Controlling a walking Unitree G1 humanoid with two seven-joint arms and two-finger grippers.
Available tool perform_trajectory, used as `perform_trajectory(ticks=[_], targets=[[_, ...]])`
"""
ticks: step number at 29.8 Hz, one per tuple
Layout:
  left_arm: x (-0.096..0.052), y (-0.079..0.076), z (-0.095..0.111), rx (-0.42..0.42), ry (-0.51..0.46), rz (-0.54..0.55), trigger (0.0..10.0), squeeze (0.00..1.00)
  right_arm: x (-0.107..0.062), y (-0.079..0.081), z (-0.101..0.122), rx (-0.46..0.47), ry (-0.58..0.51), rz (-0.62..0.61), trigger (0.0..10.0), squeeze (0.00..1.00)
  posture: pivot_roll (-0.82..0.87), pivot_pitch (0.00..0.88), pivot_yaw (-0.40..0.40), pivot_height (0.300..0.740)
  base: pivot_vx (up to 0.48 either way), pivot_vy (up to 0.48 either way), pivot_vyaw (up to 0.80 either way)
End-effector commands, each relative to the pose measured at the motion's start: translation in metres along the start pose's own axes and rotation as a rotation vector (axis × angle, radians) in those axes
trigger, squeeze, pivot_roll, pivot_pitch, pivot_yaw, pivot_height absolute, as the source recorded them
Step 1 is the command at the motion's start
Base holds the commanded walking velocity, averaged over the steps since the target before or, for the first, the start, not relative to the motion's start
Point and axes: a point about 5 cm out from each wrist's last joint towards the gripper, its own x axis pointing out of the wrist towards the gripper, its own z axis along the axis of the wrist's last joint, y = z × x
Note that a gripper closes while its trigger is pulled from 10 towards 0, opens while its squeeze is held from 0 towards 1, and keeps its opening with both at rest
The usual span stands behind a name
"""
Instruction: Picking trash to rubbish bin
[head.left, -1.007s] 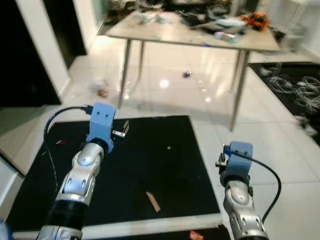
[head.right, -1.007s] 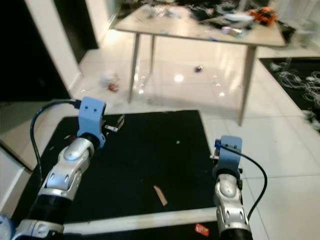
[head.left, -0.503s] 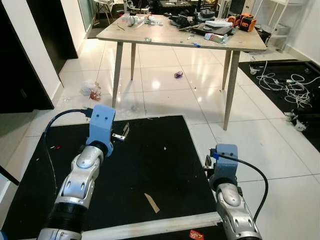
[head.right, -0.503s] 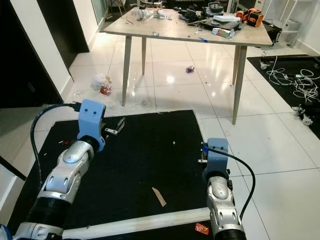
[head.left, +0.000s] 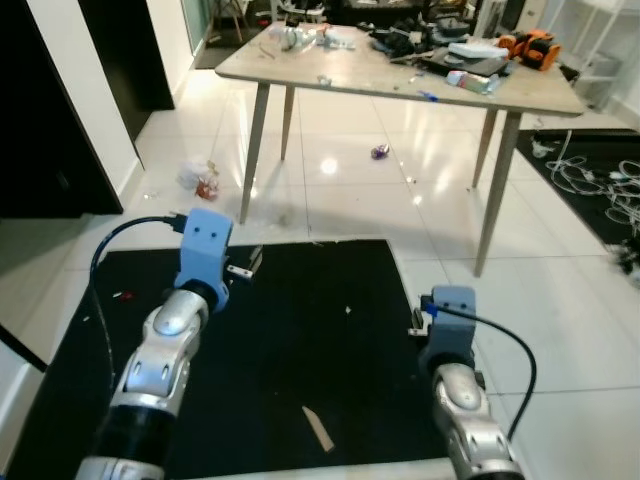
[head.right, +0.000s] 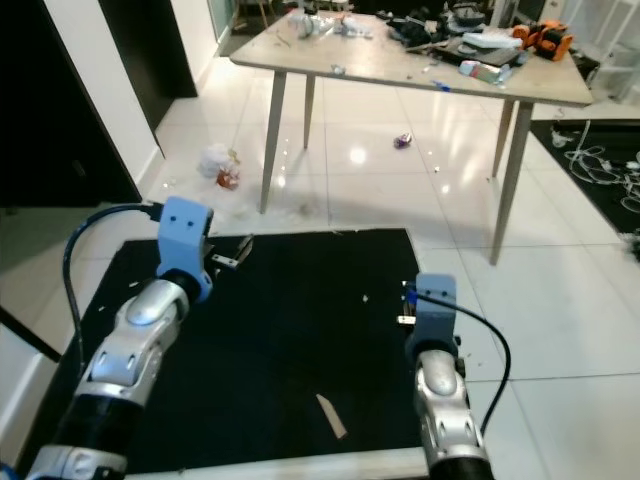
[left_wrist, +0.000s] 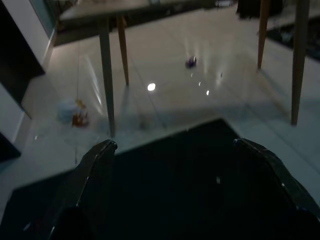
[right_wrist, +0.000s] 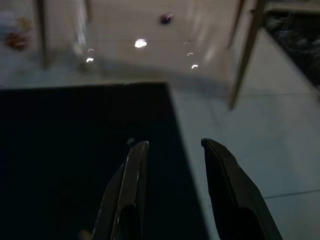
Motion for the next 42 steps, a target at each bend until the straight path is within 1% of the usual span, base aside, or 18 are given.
perform_trajectory(ticks=[1,5,7,11,14,16,18,28,33,42], targets=[[-0.0034,0.0073,-0.0028,0.007,0.015,0.018,10.0,0.00,-0.0016,0.0044,-0.0034,-0.008,0.015,-0.001,10.0,0.00,0.00,0.086,0.051,0.740,0.371,0.000,0.00],[-0.0030,0.0080,-0.0014,0.006,0.011,0.020,10.0,0.00,-0.0010,0.0045,-0.0025,-0.017,0.010,-0.010,10.0,0.00,0.00,0.085,0.051,0.740,0.374,0.000,0.00],[-0.0022,0.0079,-0.0009,0.006,0.009,0.020,10.0,0.00,0.0000,0.0048,-0.0008,-0.037,0.000,-0.006,10.0,0.00,0.00,0.089,0.052,0.740,0.375,0.000,0.00],[-0.0013,0.0067,-0.0012,0.005,0.010,0.020,10.0,0.00,0.0007,0.0046,0.0012,-0.036,-0.006,-0.005,10.0,0.00,-0.01,0.088,0.053,0.740,0.376,0.000,0.00],[-0.0010,0.0049,-0.0020,0.006,0.012,0.015,10.0,0.00,0.0009,0.0037,0.0011,-0.022,-0.002,-0.009,10.0,0.00,-0.01,0.088,0.053,0.740,0.379,0.000,0.00],[-0.0006,0.0032,-0.0021,0.005,0.012,0.010,10.0,0.00,0.0003,0.0037,0.0014,0.032,-0.002,-0.010,10.0,0.00,-0.01,0.090,0.056,0.740,0.375,0.000,0.00],[-0.0004,0.0024,-0.0019,0.005,0.012,0.007,10.0,0.00,0.0001,0.0036,0.0017,0.043,-0.001,-0.011,10.0,0.00,-0.01,0.090,0.056,0.740,0.375,0.000,0.00],[-0.0015,0.0016,-0.0016,0.007,0.013,0.000,10.0,0.00,-0.0019,0.0022,0.0017,0.057,-0.008,-0.025,10.0,0.00,-0.01,0.099,0.055,0.740,0.378,0.000,-0.71],[-0.0026,0.0016,-0.0018,0.007,0.013,-0.001,10.0,0.00,-0.0021,0.0029,0.0036,0.063,-0.025,-0.017,10.0,0.00,-0.01,0.098,0.055,0.740,0.380,0.000,0.00],[-0.0023,0.0009,-0.0012,0.006,0.014,-0.004,10.0,0.00,-0.0018,0.0031,0.0036,0.035,-0.022,-0.011,10.0,0.00,-0.01,0.102,0.054,0.740,0.378,0.000,0.00]])
